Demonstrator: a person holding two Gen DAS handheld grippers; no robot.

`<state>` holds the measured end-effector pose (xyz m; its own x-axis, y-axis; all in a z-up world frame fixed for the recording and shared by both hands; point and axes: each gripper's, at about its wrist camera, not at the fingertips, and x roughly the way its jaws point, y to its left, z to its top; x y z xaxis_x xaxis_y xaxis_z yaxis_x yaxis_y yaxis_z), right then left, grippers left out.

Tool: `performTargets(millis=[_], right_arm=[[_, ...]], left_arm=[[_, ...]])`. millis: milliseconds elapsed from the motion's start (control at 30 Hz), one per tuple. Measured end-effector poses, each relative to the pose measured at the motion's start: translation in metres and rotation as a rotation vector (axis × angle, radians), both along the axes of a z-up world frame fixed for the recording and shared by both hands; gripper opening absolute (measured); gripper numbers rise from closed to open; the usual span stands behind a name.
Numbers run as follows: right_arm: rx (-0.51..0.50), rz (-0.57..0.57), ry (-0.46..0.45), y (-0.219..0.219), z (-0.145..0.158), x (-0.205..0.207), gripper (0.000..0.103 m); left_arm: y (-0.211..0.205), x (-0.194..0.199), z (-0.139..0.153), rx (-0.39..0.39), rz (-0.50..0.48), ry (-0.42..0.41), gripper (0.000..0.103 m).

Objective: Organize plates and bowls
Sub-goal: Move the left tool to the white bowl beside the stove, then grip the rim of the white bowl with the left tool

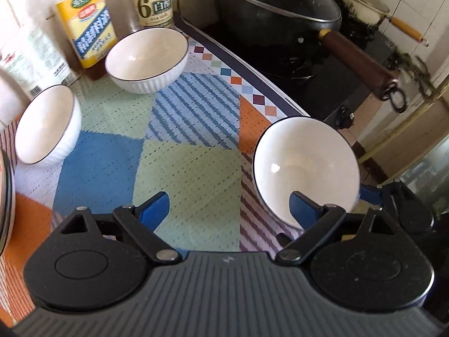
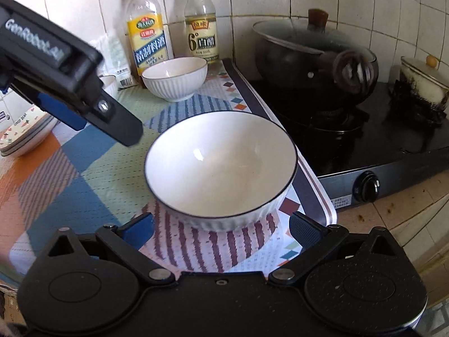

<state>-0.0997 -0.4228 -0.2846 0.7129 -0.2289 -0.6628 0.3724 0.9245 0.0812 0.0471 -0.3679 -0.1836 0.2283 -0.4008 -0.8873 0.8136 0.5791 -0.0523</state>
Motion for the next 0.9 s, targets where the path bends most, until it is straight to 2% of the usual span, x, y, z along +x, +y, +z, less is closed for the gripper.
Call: performTargets(millis=[100,233,300,333,400,500,600,700,900], right_arm=[[0.0,0.002,-0.012,-0.001,-0.004,0.006,0.103],[-0.008,0.003,-0.022,-0.002,-0.007,0.012,0.103],[-0.016,0.004,-0.022,-0.003,-0.007,0.015,0.103],[-0.012,0.007,-0.023,-0.004,-0.007,0.015,0.103],[-0.004,0.009,-0.024,-0.006,-0.007,0.016,0.103],[-0.005,0.017,-0.021,-0.009,-0.008,0.019,0.103],[-0.018,0.032,-0.027,-0.008,-0.008,0.021,0.102],[-0.016,0.045,-0.004,-0.008,-0.005,0.027,0.101],[0.002,0.073,-0.003,-0.001,-0.001,0.028,0.101]], left_arm=[[-0.015,-0.003,-0.016,0.014,-0.034,0.003,0.093],[-0.022,-0.002,-0.028,0.015,-0.001,0.023,0.084],[-0.022,-0.002,-0.029,-0.007,-0.012,0.036,0.064],[-0.022,-0.001,-0.03,-0.006,-0.012,0.042,0.06],[-0.024,0.001,-0.034,0.017,0.001,0.059,0.035],[-0.022,0.005,-0.036,-0.015,-0.004,0.118,0.021],[-0.02,0.007,-0.038,-0.046,-0.022,0.147,0.014],[-0.019,0.002,-0.037,-0.039,-0.051,0.112,0.014],[-0.013,0.003,-0.026,0.022,-0.037,0.109,0.014]])
